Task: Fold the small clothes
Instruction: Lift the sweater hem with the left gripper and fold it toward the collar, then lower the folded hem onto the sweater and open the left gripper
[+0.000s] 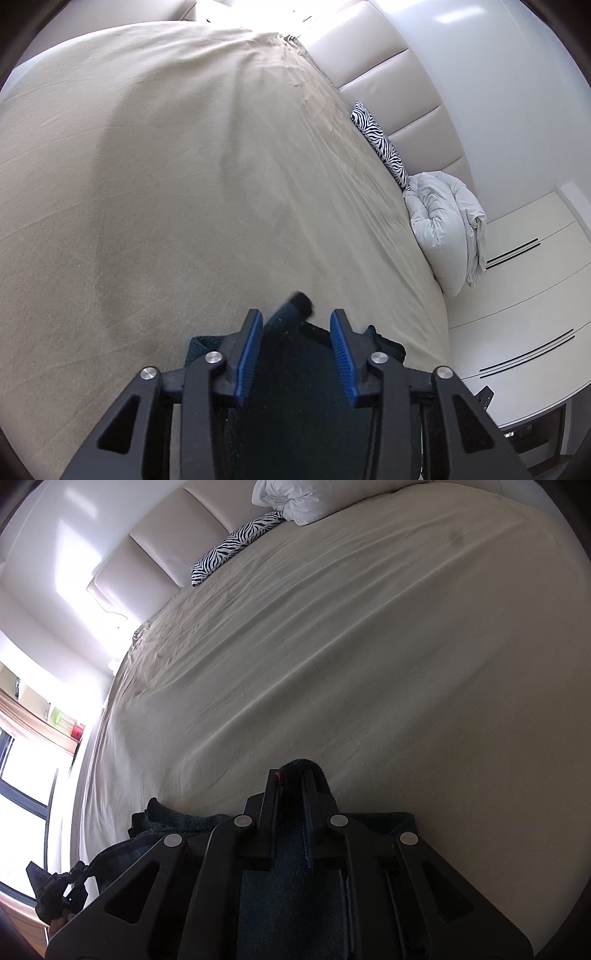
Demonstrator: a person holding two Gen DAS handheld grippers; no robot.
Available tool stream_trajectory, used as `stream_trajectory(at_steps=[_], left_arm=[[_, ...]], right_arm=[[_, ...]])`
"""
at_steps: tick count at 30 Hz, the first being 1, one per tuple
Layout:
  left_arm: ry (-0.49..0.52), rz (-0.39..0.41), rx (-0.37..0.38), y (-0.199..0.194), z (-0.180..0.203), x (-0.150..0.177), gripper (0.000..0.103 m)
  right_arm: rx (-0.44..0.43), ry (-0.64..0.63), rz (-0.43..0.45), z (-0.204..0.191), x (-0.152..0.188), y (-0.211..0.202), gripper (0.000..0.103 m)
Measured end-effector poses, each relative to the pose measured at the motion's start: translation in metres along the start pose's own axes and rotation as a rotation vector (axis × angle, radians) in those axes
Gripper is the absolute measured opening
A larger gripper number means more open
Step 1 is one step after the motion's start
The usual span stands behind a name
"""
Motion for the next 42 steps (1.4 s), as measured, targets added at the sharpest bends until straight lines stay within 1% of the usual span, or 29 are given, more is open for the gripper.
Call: stream_trajectory(at_steps=[1,2,3,5,7,10,12,17,21,24,28,30,32,34,35,37,39,40,41,42], left_arm=[[0.016,0.006,-0.005,-0.003,0.001,0.001,0.052],[0.024,0.008,0.002,-0.007,0.003,0.003,0.052],[0.027,0.011,0.013,-0.012,0.004,0.005,0.052],[0.051,0.021,0.021,-0.025,0.008,0.012,0.052],[0.091,0.021,0.01,-0.037,0.011,0.022,0.052],[0.134,0.018,-0.014,-0.053,0.009,0.043,0.052],[0.149,0.014,-0.025,-0.063,0.004,0.061,0.053],[0.196,0.022,-0.067,-0.085,-0.008,0.102,0.053],[0.226,0.038,-0.107,-0.094,-0.015,0.122,0.053],[0.244,0.038,-0.129,-0.095,-0.019,0.133,0.052],[0.309,0.038,-0.178,-0.091,-0.019,0.149,0.052],[0.329,0.034,-0.2,-0.089,-0.021,0.157,0.052],[0.343,0.047,-0.221,-0.091,-0.024,0.161,0.052],[0.345,0.045,-0.236,-0.089,-0.03,0.164,0.048],[0.344,0.041,-0.242,-0.088,-0.033,0.166,0.042],[0.339,0.042,-0.244,-0.088,-0.036,0.165,0.038],[0.35,0.045,-0.25,-0.088,-0.035,0.165,0.035],[0.359,0.045,-0.255,-0.088,-0.034,0.165,0.034],[0.365,0.044,-0.258,-0.088,-0.034,0.166,0.033],[0.37,0.045,-0.261,-0.088,-0.034,0.166,0.031]], right_arm=[[0.012,-0.011,0.011,-0.001,0.0,0.002,0.031],[0.025,-0.021,0.026,0.0,-0.001,0.002,0.052],[0.029,-0.024,0.046,0.0,-0.002,0.001,0.062],[0.023,-0.021,0.065,0.002,-0.003,-0.005,0.062],[-0.006,-0.021,0.079,0.001,0.001,-0.019,0.062],[-0.004,-0.072,0.093,-0.004,0.014,-0.041,0.062],[-0.005,-0.108,0.086,-0.006,0.033,-0.062,0.062],[0.018,-0.173,0.057,0.003,0.085,-0.098,0.062],[0.023,-0.192,0.044,0.018,0.134,-0.126,0.062],[0.04,-0.194,0.045,0.034,0.155,-0.143,0.062],[0.045,-0.182,0.069,0.048,0.168,-0.162,0.061],[0.06,-0.192,0.073,0.051,0.17,-0.167,0.06],[0.075,-0.211,0.079,0.053,0.172,-0.172,0.058],[0.08,-0.229,0.095,0.052,0.172,-0.179,0.056],[0.074,-0.235,0.099,0.051,0.171,-0.181,0.056],[0.078,-0.251,0.093,0.051,0.173,-0.182,0.053],[0.085,-0.268,0.067,0.051,0.174,-0.176,0.043],[0.088,-0.275,0.05,0.052,0.177,-0.173,0.041],[0.097,-0.284,0.038,0.053,0.179,-0.169,0.036],[0.112,-0.293,0.029,0.055,0.181,-0.166,0.035]])
Point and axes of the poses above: each gripper's, at about its wrist camera, not at the fingertips, and y roughly the way its jaws point, z to its right, x to its underside, the point moved 7 cm from there along y, roughly the way its jaws point, and after that the axes turned 3 degrees about -y, right-handed, at the moved point
